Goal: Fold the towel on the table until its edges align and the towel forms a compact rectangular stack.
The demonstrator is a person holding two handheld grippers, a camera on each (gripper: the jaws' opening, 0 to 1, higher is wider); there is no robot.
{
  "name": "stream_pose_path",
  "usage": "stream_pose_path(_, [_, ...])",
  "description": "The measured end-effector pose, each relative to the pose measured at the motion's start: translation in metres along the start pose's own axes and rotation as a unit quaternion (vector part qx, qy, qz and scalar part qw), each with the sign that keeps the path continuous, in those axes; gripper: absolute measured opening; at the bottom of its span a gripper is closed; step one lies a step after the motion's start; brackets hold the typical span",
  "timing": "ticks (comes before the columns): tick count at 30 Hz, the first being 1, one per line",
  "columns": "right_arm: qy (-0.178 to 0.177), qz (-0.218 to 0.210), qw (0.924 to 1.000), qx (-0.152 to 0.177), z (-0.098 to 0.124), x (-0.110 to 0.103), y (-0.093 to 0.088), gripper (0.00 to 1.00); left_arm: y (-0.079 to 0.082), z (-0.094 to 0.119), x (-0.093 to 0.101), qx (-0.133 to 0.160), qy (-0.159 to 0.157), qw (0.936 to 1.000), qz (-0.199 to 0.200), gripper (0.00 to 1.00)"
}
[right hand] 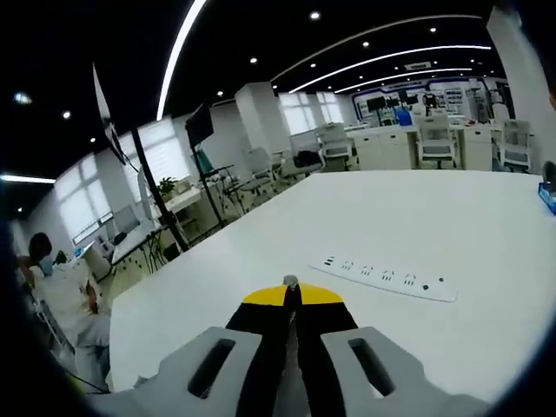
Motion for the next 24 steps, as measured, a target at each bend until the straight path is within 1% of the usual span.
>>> stream_pose_path(2, [0.004,0.001,1.0,-0.002,-0.004,-0.004,0.0,0.0,-0.003,0.002,-0.004,-0.001,0.002,1.0,0.008,0.01])
stream_pose_path(5, [0.008,0.0,1.0,-0.003,-0.01,-0.008,0.0,0.0,-0.007,0.006,-0.012,0.001,0.006,0.9993,0.036,0.01])
stream_pose_path(8, [0.012,-0.002,0.9999,-0.003,-0.018,-0.014,0.0,0.0,-0.008,0.01,-0.017,-0.003,0.014,0.9991,0.039,0.01])
stream_pose_path(12, [0.017,-0.003,0.9998,-0.007,-0.027,-0.022,-0.002,0.0,-0.016,0.012,-0.029,-0.016,0.024,0.9985,0.047,0.01])
stream_pose_path(14, [0.018,-0.004,0.9998,-0.008,-0.03,-0.024,-0.002,0.0,-0.019,0.013,-0.035,-0.018,0.028,0.9974,0.064,0.01])
stream_pose_path(17, [0.021,-0.004,0.9997,-0.01,-0.036,-0.027,-0.003,0.0,-0.026,0.013,-0.043,-0.03,0.033,0.9966,0.07,0.01])
stream_pose_path(20, [0.024,-0.006,0.9996,-0.013,-0.042,-0.031,-0.005,0.0,-0.032,0.014,-0.046,-0.039,0.032,0.9955,0.079,0.01])
stream_pose_path(21, [0.026,-0.006,0.9995,-0.014,-0.044,-0.032,-0.006,0.0,-0.035,0.014,-0.047,-0.047,0.026,0.9947,0.087,0.01])
stream_pose_path(22, [0.027,-0.005,0.9995,-0.016,-0.046,-0.034,-0.007,0.0,-0.036,0.014,-0.048,-0.046,0.029,0.9946,0.089,0.01])
stream_pose_path(24, [0.029,-0.004,0.9994,-0.019,-0.052,-0.037,-0.011,0.0,-0.041,0.014,-0.05,-0.053,0.026,0.9935,0.098,0.01])
Point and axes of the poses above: the point that each gripper's makers call its tool centre point, and the gripper's own axes: z roughly backward along the fingers, x roughly to its right, y roughly out of its top, the point moved 9 cm from there along z, roughly backward along the fingers, and after that the axes turned 1 degree about -y, right-handed, at the moved point
